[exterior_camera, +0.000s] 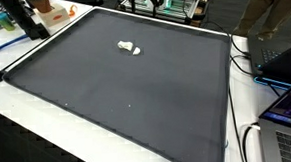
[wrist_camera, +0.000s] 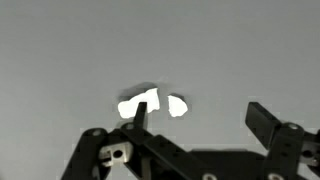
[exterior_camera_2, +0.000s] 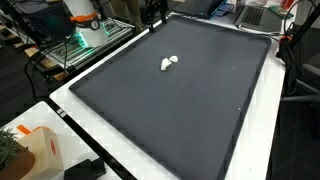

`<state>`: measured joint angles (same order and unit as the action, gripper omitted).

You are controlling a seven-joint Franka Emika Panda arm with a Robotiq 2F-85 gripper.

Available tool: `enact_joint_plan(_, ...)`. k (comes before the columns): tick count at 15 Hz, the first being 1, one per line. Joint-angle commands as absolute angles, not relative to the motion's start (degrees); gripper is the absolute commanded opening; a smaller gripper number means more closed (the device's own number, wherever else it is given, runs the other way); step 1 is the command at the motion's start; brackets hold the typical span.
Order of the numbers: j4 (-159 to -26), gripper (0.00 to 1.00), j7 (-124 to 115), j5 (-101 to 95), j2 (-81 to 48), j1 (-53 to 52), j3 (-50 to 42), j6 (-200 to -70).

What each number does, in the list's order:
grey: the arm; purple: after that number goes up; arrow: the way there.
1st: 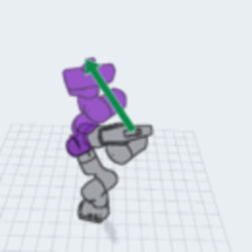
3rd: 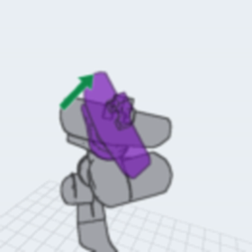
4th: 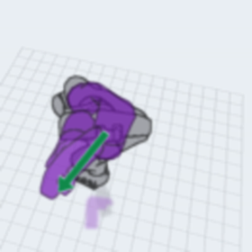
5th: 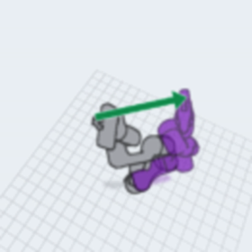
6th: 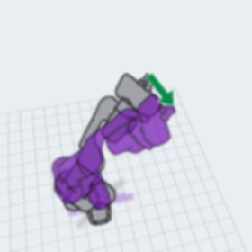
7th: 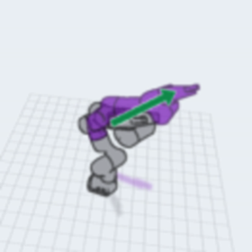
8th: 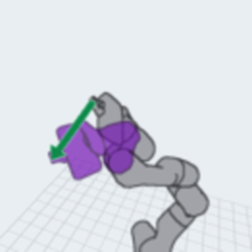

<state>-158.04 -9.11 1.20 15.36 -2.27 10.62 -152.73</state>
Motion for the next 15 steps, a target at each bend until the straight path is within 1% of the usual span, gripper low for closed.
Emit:
enact_joint_plan(1,-157.9,1.0,-9.4,0.7,14.6,-3.2,9.5,-153.0)
enact_joint_plan(2,-157.7,1.0,-9.4,0.7,14.2,-3.1,9.5,-153.1)
enact_joint_plan(4,-157.5,1.0,-6.4,7.2,10.1,-6.2,7.8,-158.5)
enact_joint_plan(9,-157.6,1.0,-3.9,14.8,2.8,-8.3,6.2,-174.0)
enact_joint_plan(12,-157.7,1.0,-2.6,11.8,-1.3,-5.7,6.7,-183.0)
enact_joint_plan(15,-157.7,1.0,1.1,5.2,-5.9,-3.4,3.7,-190.9)
